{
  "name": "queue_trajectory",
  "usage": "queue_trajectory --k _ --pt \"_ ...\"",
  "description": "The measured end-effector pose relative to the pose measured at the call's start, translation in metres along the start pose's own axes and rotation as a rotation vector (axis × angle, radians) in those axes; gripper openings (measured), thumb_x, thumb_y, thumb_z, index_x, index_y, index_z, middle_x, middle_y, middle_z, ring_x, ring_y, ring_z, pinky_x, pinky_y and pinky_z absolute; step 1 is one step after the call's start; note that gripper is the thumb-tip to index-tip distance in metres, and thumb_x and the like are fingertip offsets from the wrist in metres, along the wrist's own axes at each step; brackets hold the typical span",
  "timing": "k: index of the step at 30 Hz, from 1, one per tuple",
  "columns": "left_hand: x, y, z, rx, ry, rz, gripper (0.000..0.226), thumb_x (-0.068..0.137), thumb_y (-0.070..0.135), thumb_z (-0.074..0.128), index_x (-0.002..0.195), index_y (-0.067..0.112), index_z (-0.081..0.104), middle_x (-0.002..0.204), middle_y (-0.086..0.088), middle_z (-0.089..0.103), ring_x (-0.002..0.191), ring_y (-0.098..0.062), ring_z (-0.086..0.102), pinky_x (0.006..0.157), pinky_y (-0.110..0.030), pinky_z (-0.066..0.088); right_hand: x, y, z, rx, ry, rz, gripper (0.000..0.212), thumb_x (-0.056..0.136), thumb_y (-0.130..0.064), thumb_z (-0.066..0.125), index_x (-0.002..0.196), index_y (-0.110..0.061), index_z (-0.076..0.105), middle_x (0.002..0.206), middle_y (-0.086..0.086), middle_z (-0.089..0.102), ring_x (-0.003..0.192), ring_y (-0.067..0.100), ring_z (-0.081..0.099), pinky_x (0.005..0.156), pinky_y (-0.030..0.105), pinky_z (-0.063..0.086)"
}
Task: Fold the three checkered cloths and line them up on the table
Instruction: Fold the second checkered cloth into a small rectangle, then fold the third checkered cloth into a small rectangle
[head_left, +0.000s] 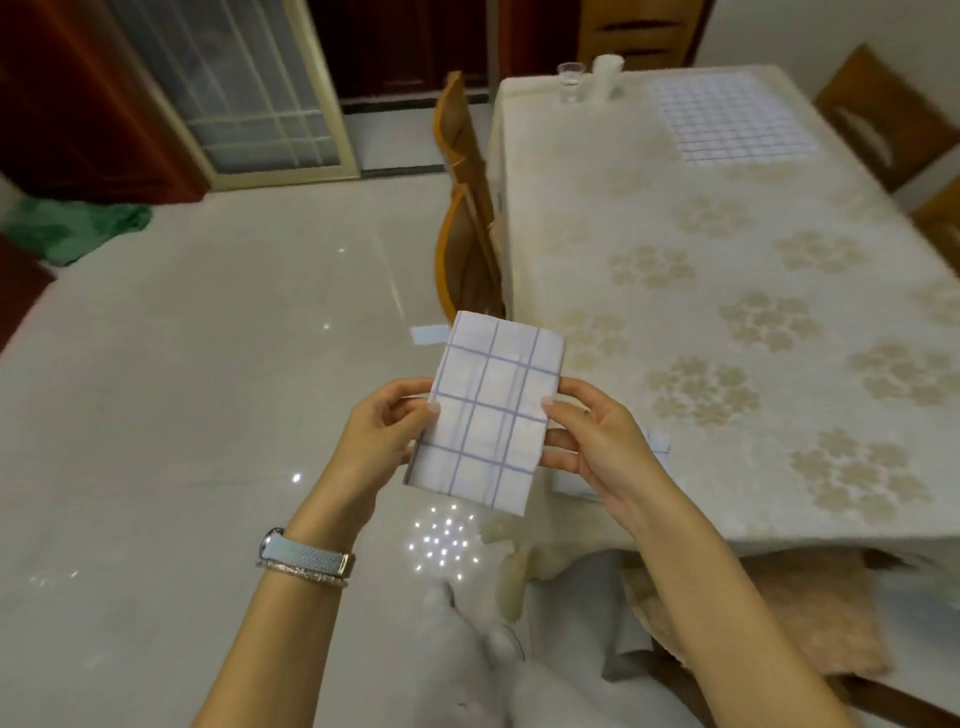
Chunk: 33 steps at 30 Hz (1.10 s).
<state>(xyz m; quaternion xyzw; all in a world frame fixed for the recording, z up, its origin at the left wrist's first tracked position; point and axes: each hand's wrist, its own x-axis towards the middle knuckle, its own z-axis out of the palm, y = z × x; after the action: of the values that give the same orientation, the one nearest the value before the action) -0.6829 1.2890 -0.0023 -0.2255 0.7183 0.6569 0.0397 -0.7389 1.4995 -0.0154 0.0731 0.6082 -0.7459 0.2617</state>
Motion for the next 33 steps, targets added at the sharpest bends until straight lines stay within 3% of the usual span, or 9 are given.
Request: queue_trajectory --k 3,6,11,18,21,25,27,30,33 --pt "0.050 0.020 0.026 0.085 -0.132 0.035 0.022 0.097 0.017 0.056 0.117 0.022 0.066 0.104 -0.008 0.072 0.096 -0.015 0.067 0.082 -0.039 0.053 0.017 -0.008 -0.022 0.066 0.154 -0.012 0.023 0.096 -0.009 0.056 0.118 -0.007 0.061 0.104 0.013 0.073 0.079 0.022 0.073 0.067 0.033 0.060" --pt "0.098 0.036 0.053 0.155 -0.272 0.093 0.022 0.098 0.016 0.055 0.116 0.021 0.066 0.099 -0.007 0.072 0.088 -0.007 0.066 0.074 -0.026 0.051 0.033 -0.016 -0.043 0.130 0.289 -0.026 0.024 0.095 -0.007 0.058 0.119 -0.005 0.060 0.107 0.019 0.071 0.079 0.024 0.073 0.066 0.033 0.061" --pt "0.173 0.062 0.093 0.292 -0.486 0.168 0.022 0.098 0.010 0.054 0.103 0.027 0.067 0.095 -0.007 0.069 0.084 -0.006 0.064 0.073 -0.015 0.049 0.064 -0.028 -0.067 0.219 0.498 -0.075 0.029 0.094 -0.007 0.062 0.123 -0.006 0.059 0.111 0.019 0.071 0.090 0.029 0.072 0.072 0.034 0.062" --pt "0.265 0.057 0.143 0.534 -0.717 0.192 0.023 0.098 0.010 0.051 0.110 0.022 0.067 0.102 -0.022 0.069 0.098 -0.037 0.065 0.087 -0.047 0.052 0.111 -0.019 -0.090 0.286 0.737 -0.049 0.026 0.095 -0.009 0.061 0.121 -0.008 0.059 0.107 0.013 0.071 0.085 0.024 0.074 0.067 0.032 0.061" --pt "0.289 0.038 0.165 0.604 -0.780 0.163 0.024 0.098 0.008 0.050 0.107 0.023 0.066 0.103 -0.022 0.069 0.094 -0.040 0.064 0.079 -0.043 0.052 0.124 -0.005 -0.100 0.286 0.808 0.000 0.023 0.095 -0.007 0.060 0.118 -0.006 0.058 0.102 0.012 0.070 0.083 0.023 0.072 0.064 0.030 0.061" --pt "0.307 0.011 0.190 0.651 -0.837 0.081 0.024 0.098 0.005 0.048 0.107 0.020 0.065 0.087 -0.008 0.066 0.084 -0.027 0.062 0.066 -0.027 0.050 0.136 0.017 -0.117 0.250 0.857 0.067 0.010 0.095 -0.004 0.060 0.104 -0.009 0.058 0.100 0.015 0.067 0.080 0.024 0.070 0.061 0.027 0.061" --pt "0.313 0.000 0.200 0.676 -0.844 0.063 0.026 0.097 0.004 0.047 0.104 0.021 0.065 0.084 -0.004 0.066 0.081 -0.024 0.061 0.065 -0.027 0.050 0.142 0.028 -0.126 0.246 0.876 0.114 0.008 0.095 -0.002 0.058 0.097 -0.010 0.057 0.100 0.019 0.066 0.079 0.027 0.069 0.059 0.027 0.060" --pt "0.321 -0.016 0.214 0.735 -0.851 0.057 0.030 0.097 0.003 0.045 0.099 0.024 0.067 0.090 -0.004 0.068 0.085 -0.025 0.062 0.073 -0.036 0.054 0.150 0.045 -0.138 0.255 0.909 0.199 0.010 0.094 -0.002 0.060 0.101 -0.008 0.055 0.109 0.027 0.064 0.081 0.034 0.068 0.063 0.031 0.059" --pt "0.324 -0.030 0.221 0.812 -0.843 0.046 0.031 0.097 0.003 0.044 0.105 0.020 0.068 0.098 0.000 0.064 0.090 -0.020 0.059 0.061 -0.024 0.046 0.155 0.057 -0.144 0.285 0.911 0.266 0.014 0.093 -0.001 0.060 0.106 -0.004 0.054 0.109 0.027 0.063 0.075 0.033 0.069 0.067 0.036 0.059"
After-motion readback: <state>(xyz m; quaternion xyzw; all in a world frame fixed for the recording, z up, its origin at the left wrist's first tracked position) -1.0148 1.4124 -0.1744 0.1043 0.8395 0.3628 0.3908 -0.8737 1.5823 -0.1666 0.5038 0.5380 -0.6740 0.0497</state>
